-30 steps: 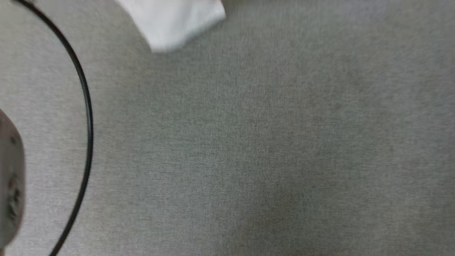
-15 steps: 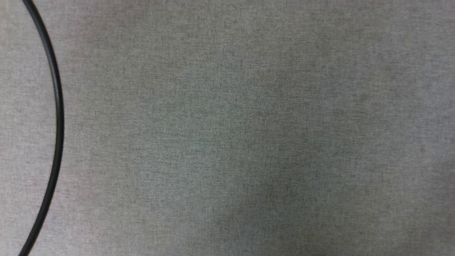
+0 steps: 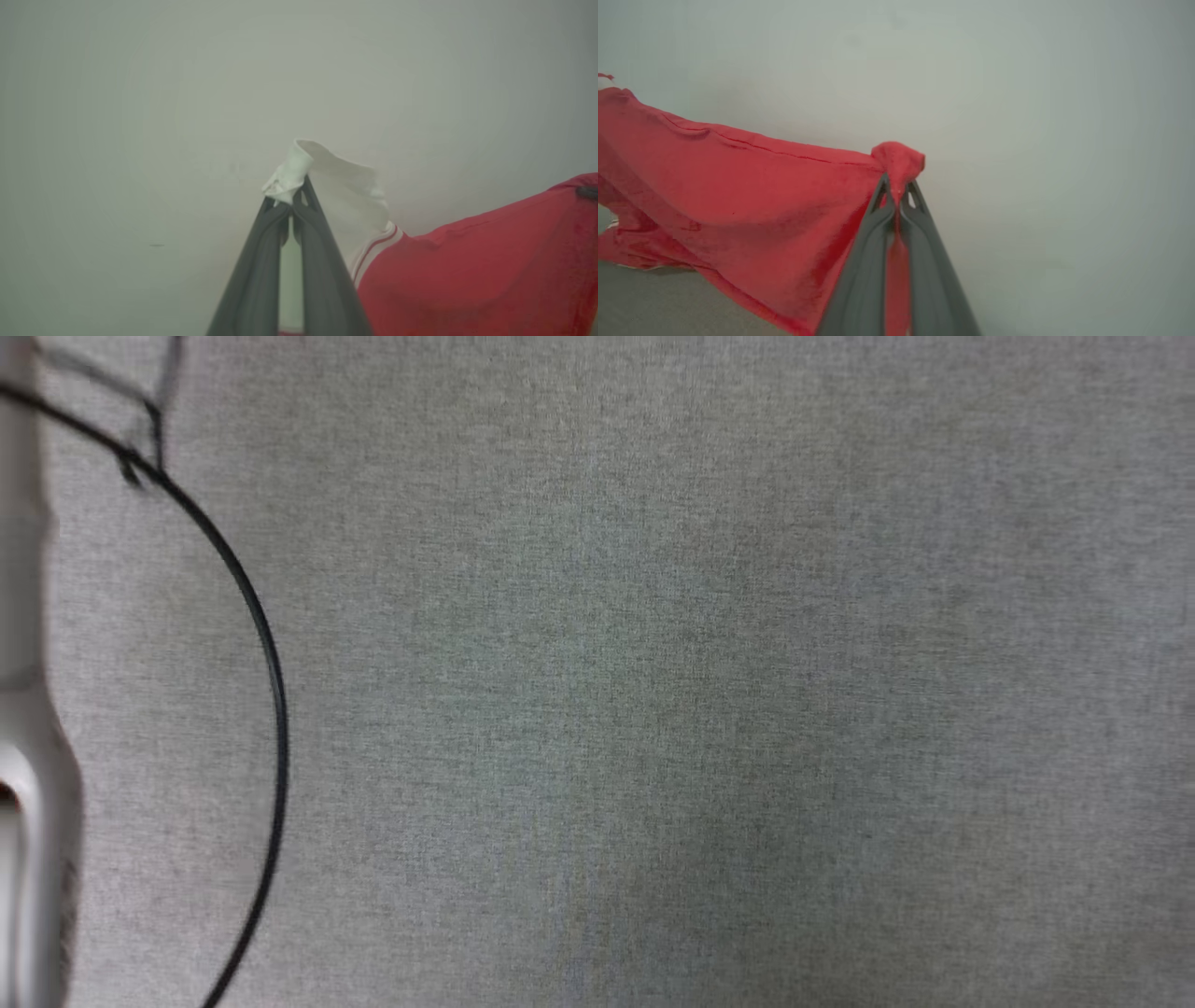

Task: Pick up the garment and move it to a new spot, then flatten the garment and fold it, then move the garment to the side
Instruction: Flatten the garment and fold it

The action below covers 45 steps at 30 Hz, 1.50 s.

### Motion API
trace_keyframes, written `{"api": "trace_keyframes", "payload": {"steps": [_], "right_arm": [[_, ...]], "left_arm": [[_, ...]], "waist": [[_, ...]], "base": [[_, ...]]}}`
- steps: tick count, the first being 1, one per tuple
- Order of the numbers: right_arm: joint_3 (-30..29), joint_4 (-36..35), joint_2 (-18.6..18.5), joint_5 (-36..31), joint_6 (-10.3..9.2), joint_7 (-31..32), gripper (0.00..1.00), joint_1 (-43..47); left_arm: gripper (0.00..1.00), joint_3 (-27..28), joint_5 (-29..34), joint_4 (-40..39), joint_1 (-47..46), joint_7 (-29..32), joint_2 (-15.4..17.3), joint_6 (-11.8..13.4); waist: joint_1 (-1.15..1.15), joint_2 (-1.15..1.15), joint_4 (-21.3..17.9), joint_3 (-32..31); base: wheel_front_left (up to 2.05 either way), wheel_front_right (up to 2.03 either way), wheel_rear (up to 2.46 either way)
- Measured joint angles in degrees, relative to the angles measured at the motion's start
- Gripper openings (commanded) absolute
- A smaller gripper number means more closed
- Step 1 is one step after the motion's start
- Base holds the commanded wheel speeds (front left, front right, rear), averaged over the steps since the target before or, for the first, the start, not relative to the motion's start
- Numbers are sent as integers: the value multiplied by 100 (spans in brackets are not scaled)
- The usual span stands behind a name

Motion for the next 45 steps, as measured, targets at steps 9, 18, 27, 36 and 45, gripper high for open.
{"api": "trace_keyframes", "payload": {"steps": [9,18,27,36,45], "right_arm": [[425,-334,-238,492,0,-281,0,1680],[561,-944,-469,677,0,-256,0,3713],[420,-1447,-560,683,0,8,0,5429],[49,-1880,-481,639,0,203,0,6884],[-398,-2358,-460,567,0,401,0,8178]], "left_arm": [[0,-18,-113,-925,2413,-162,-62,313],[0,-83,-275,-1816,4800,-165,-83,721],[0,-74,-616,-2424,6828,-97,19,998],[0,-183,-969,-2858,8233,208,102,1115],[0,-321,-1335,-3032,9207,557,135,1191]], "waist": [[0,0,8,-524],[-1,0,53,-1357],[-2,0,23,-2173],[-2,0,2,-2869],[-2,0,-6,-3341]], "base": [[0,0,0],[0,0,0],[0,0,0],[0,0,0],[0,0,0]]}}
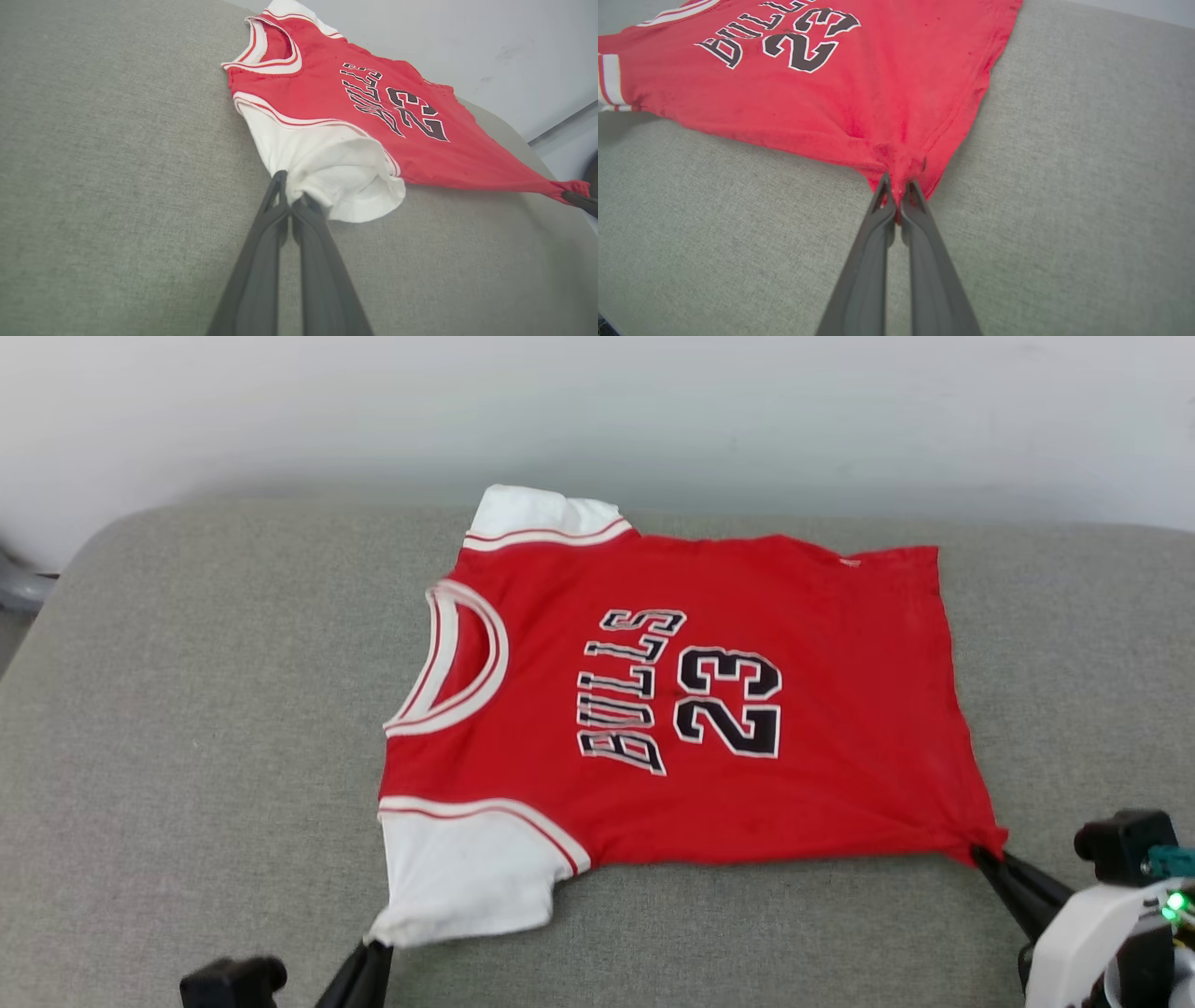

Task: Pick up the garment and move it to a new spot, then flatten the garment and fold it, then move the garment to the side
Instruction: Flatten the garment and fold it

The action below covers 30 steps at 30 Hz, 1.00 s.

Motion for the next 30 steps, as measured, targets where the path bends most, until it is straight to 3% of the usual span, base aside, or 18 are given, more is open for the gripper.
{"api": "trace_keyframes", "payload": {"steps": [18,30], "right_arm": [[-487,-599,-77,14,0,577,0,1805],[-653,-837,11,-18,0,676,0,1795]], "left_arm": [[0,-108,-689,-404,1694,546,201,146],[0,-105,-337,-482,1216,602,506,114]], "waist": [[1,0,18,-651],[2,0,26,-690]], "base": [[0,0,0],[0,0,0]]}}
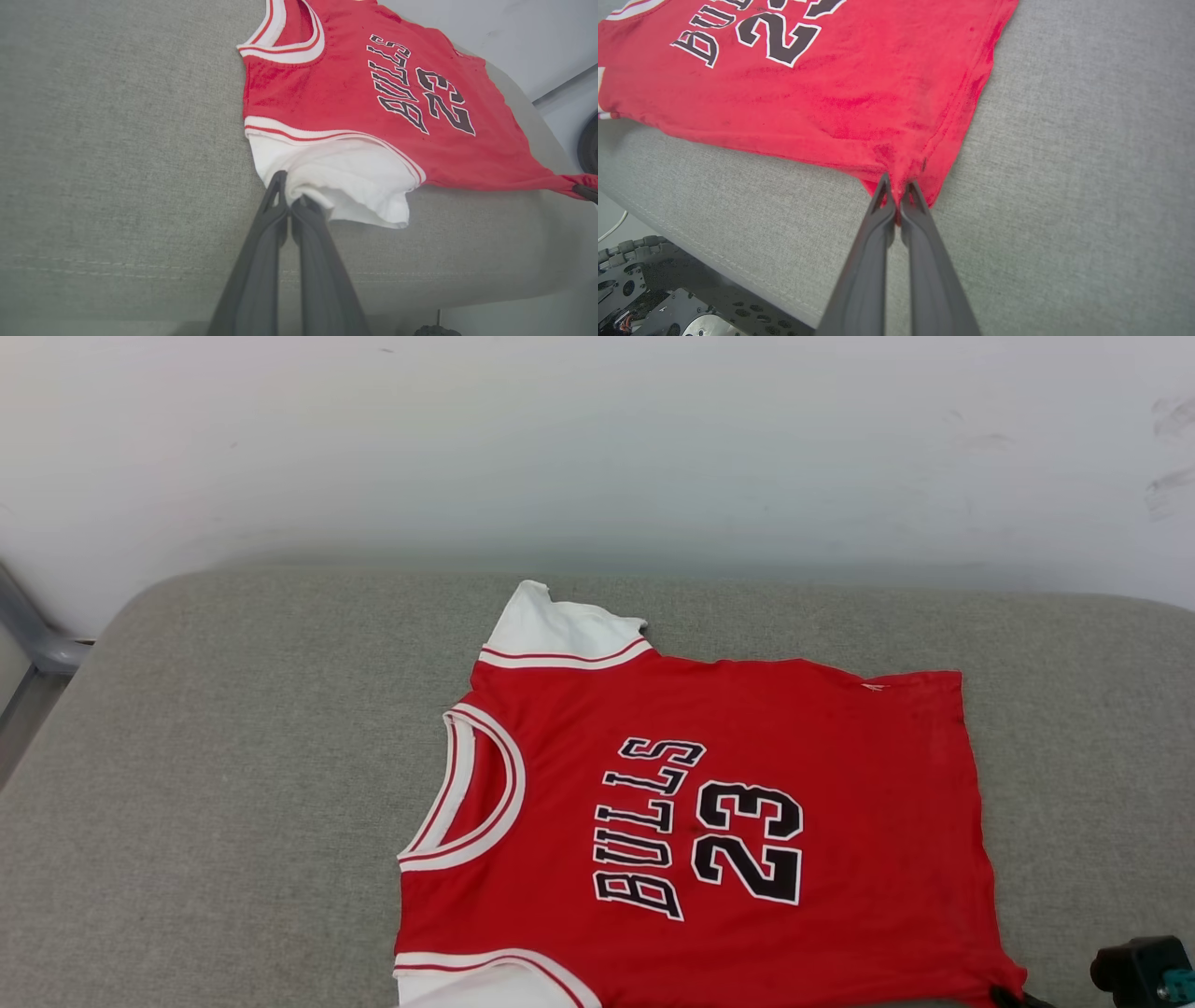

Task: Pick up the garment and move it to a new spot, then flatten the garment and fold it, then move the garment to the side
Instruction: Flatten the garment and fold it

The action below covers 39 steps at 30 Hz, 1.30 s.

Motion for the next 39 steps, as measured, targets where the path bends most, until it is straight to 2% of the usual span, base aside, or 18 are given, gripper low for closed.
{"api": "trace_keyframes", "payload": {"steps": [6,17,25,39], "right_arm": [[-9,-183,0,33,0,31,0,-185],[-75,-232,43,118,0,30,0,-903],[30,22,65,130,0,25,0,-1512],[353,606,89,126,0,67,0,-2297]], "left_arm": [[0,46,218,-3,-665,93,256,-141],[0,-14,495,400,-2447,535,524,-598],[0,-192,588,1128,-3669,712,454,-954],[0,-555,645,2917,-4841,626,193,-1229]], "waist": [[0,0,-50,74],[1,0,-200,617],[1,0,-323,1155],[1,0,-465,1967]], "base": [[0,0,0],[0,0,0],[0,0,0],[0,0,0]]}}
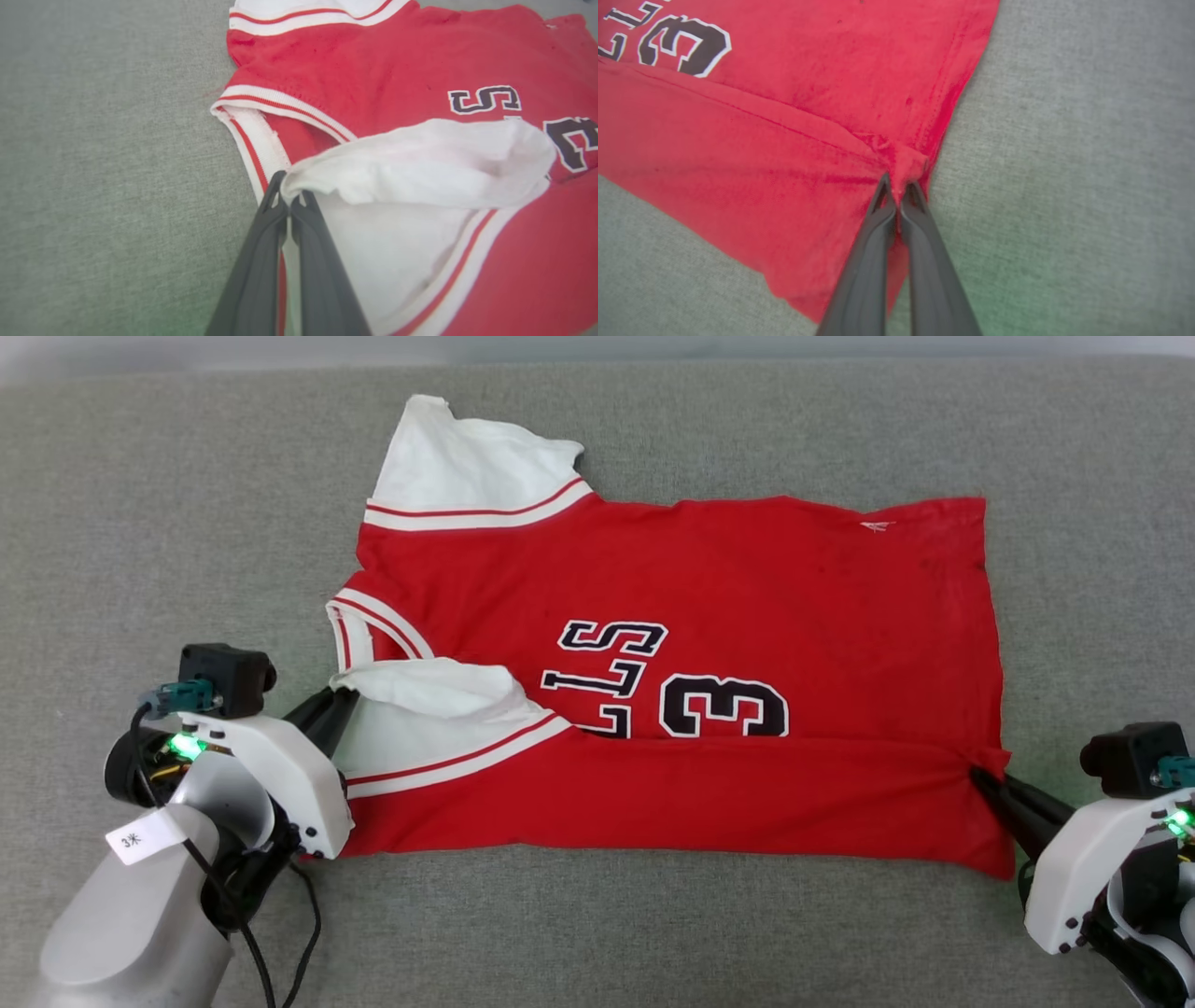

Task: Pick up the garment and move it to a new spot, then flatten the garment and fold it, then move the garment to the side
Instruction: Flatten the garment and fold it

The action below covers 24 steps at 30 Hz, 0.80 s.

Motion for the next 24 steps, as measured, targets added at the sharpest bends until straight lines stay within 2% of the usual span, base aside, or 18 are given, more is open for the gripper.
{"api": "trace_keyframes", "payload": {"steps": [12,13,14,15,16,20,24], "right_arm": [[149,224,-3,101,1,-66,0,-186],[134,243,12,113,1,-78,0,-187],[115,266,38,126,1,-92,22,-187],[101,281,57,130,0,-92,49,-187],[81,287,73,124,0,-99,100,-186],[-13,247,152,101,0,-152,100,-181],[-127,133,220,82,-1,-176,100,-128]], "left_arm": [[0,-390,-212,1047,-361,-405,-210,-76],[44,-419,-232,1105,-390,-426,-225,-76],[100,-457,-234,1149,-427,-447,-233,-77],[100,-472,-227,1168,-466,-532,-232,-77],[100,-491,-230,1207,-506,-559,-226,-78],[100,-620,-303,1227,-575,-569,-142,-82],[100,-708,-548,1128,-637,-243,26,-82]], "waist": [[0,0,-10,40],[0,0,-2,24],[0,0,8,2],[0,0,18,-25],[0,0,27,-56],[-1,0,68,-218],[-1,0,126,-416]], "base": [[0,0,0],[0,0,0],[0,0,0],[0,0,0],[0,0,0],[0,0,0],[0,0,0]]}}
